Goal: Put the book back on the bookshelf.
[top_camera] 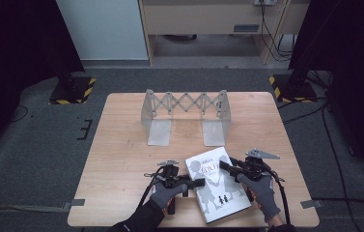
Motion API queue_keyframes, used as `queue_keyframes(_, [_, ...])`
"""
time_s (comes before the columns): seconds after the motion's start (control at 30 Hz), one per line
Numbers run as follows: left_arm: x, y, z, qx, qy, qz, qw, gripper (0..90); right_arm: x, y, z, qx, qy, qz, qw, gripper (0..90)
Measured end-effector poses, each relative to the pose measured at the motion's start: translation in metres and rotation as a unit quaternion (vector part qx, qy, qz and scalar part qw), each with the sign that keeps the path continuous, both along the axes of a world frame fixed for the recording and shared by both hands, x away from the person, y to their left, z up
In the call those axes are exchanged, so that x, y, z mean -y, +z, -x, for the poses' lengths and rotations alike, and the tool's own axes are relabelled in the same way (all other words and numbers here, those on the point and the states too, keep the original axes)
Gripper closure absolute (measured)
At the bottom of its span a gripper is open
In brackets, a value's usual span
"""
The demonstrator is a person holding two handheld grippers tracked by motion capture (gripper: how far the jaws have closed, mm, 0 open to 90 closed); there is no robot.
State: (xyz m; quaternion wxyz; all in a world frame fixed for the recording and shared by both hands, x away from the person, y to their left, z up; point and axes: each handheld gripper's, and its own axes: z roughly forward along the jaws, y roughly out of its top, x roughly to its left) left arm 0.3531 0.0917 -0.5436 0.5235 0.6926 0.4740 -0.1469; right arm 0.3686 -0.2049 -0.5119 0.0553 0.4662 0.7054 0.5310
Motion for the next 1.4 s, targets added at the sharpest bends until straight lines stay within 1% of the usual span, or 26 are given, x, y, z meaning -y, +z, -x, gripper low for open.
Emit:
queue_keyframes(0.1, [-0.001, 0.002, 0.0, 0.004, 0.003, 0.006, 1.0, 23.6, 0.001, 0.001, 0.0, 0.004, 0.0, -0.005, 1.0, 52.8])
queue_keyframes(0.17, [-0.002, 0.005, 0.001, 0.014, 0.002, 0.014, 0.9998, 25.8, 0.002, 0.004, 0.002, 0.012, 0.003, -0.013, 0.9998, 53.1])
queue_keyframes(0.2, [-0.002, 0.005, 0.001, 0.014, 0.002, 0.014, 0.9998, 26.4, 0.002, 0.004, 0.002, 0.016, 0.003, -0.016, 0.9997, 53.3])
queue_keyframes(0.23, [-0.003, 0.007, 0.001, 0.02, 0.003, 0.017, 0.9996, 27.2, 0.003, 0.006, 0.003, 0.022, 0.003, -0.02, 0.9996, 53.3])
queue_keyframes(0.3, [-0.006, 0.012, 0.0, 0.035, 0.004, 0.036, 0.9987, 29.8, 0.004, 0.008, 0.003, 0.032, 0.003, -0.03, 0.9991, 54.2])
queue_keyframes(0.33, [-0.007, 0.014, 0.0, 0.042, 0.002, 0.039, 0.9983, 30.8, 0.005, 0.01, 0.004, 0.038, 0.003, -0.038, 0.9985, 54.6])
queue_keyframes(0.37, [-0.008, 0.018, 0.0, 0.051, 0.004, 0.041, 0.9978, 31.9, 0.005, 0.011, 0.004, 0.044, 0.005, -0.047, 0.9979, 55.2])
queue_keyframes(0.4, [-0.008, 0.018, 0.0, 0.051, 0.004, 0.041, 0.9978, 32.5, 0.005, 0.011, 0.004, 0.044, 0.005, -0.047, 0.9979, 55.2])
queue_keyframes(0.43, [-0.009, 0.02, 0.0, 0.062, 0.005, 0.043, 0.9972, 33.0, 0.006, 0.015, 0.005, 0.058, 0.006, -0.057, 0.9967, 55.6])
queue_keyframes(0.47, [-0.01, 0.022, 0.0, 0.07, 0.009, 0.046, 0.9964, 33.7, 0.006, 0.017, 0.006, 0.064, 0.007, -0.062, 0.996, 55.8])
queue_keyframes(0.5, [-0.01, 0.024, 0.0, 0.075, 0.011, 0.048, 0.996, 33.7, 0.006, 0.017, 0.006, 0.064, 0.007, -0.062, 0.996, 55.8])
queue_keyframes(0.53, [-0.011, 0.027, 0.0, 0.086, 0.014, 0.05, 0.9949, 34.7, 0.005, 0.019, 0.006, 0.074, 0.007, -0.068, 0.9949, 56.0])
queue_keyframes(0.63, [-0.011, 0.031, -0.002, 0.102, 0.006, 0.054, 0.9933, 35.5, 0.006, 0.022, 0.008, 0.084, 0.01, -0.071, 0.9938, 56.0])
queue_keyframes(0.67, [-0.011, 0.031, -0.002, 0.102, 0.006, 0.054, 0.9933, 35.6, 0.006, 0.022, 0.008, 0.084, 0.01, -0.071, 0.9938, 56.0])
queue_keyframes(0.7, [-0.01, 0.033, -0.002, 0.103, 0.004, 0.053, 0.9932, 35.6, 0.007, 0.023, 0.008, 0.09, 0.011, -0.074, 0.9932, 56.1])
queue_keyframes(0.73, [-0.008, 0.034, -0.003, 0.108, -0.002, 0.049, 0.9929, 35.4, 0.008, 0.023, 0.007, 0.091, 0.015, -0.077, 0.9928, 56.3])
queue_keyframes(0.9, [-0.004, 0.033, -0.006, 0.109, -0.011, 0.038, 0.9933, 32.2, 0.008, 0.023, 0.008, 0.084, 0.018, -0.09, 0.9922, 60.4])
queue_keyframes(0.97, [-0.001, 0.032, -0.007, 0.112, -0.017, 0.039, 0.9928, 31.1, 0.008, 0.024, 0.008, 0.086, 0.02, -0.091, 0.992, 60.5])
queue_keyframes(1.0, [0.001, 0.032, -0.008, 0.116, -0.023, 0.045, 0.992, 31.3, 0.009, 0.024, 0.008, 0.086, 0.019, -0.093, 0.9918, 60.6])
queue_keyframes(1.03, [0.001, 0.032, -0.008, 0.116, -0.023, 0.045, 0.992, 31.5, 0.009, 0.024, 0.008, 0.086, 0.019, -0.093, 0.9918, 60.6])
queue_keyframes(1.07, [0.002, 0.032, -0.009, 0.119, -0.03, 0.049, 0.9912, 31.7, 0.01, 0.024, 0.008, 0.081, 0.019, -0.101, 0.9914, 60.8])
queue_keyframes(1.1, [0.004, 0.032, -0.009, 0.117, -0.034, 0.054, 0.9911, 32.2, 0.01, 0.024, 0.008, 0.081, 0.022, -0.102, 0.9912, 60.8])
queue_keyframes(1.2, [0.008, 0.03, -0.01, 0.116, -0.041, 0.054, 0.9909, 31.6, 0.007, 0.025, 0.008, 0.078, 0.03, -0.102, 0.9913, 61.0])
queue_keyframes(1.23, [0.008, 0.03, -0.009, 0.11, -0.044, 0.063, 0.991, 32.7, 0.004, 0.026, 0.009, 0.077, 0.037, -0.098, 0.9915, 60.7])
queue_keyframes(1.33, [0.007, 0.03, -0.01, 0.106, -0.044, 0.064, 0.9914, 34.9, 0.004, 0.026, 0.009, 0.079, 0.038, -0.099, 0.9913, 60.5])
queue_keyframes(1.4, [0.006, 0.033, -0.009, 0.105, -0.045, 0.059, 0.9917, 36.0, 0.005, 0.026, 0.009, 0.074, 0.035, -0.099, 0.9917, 60.8])
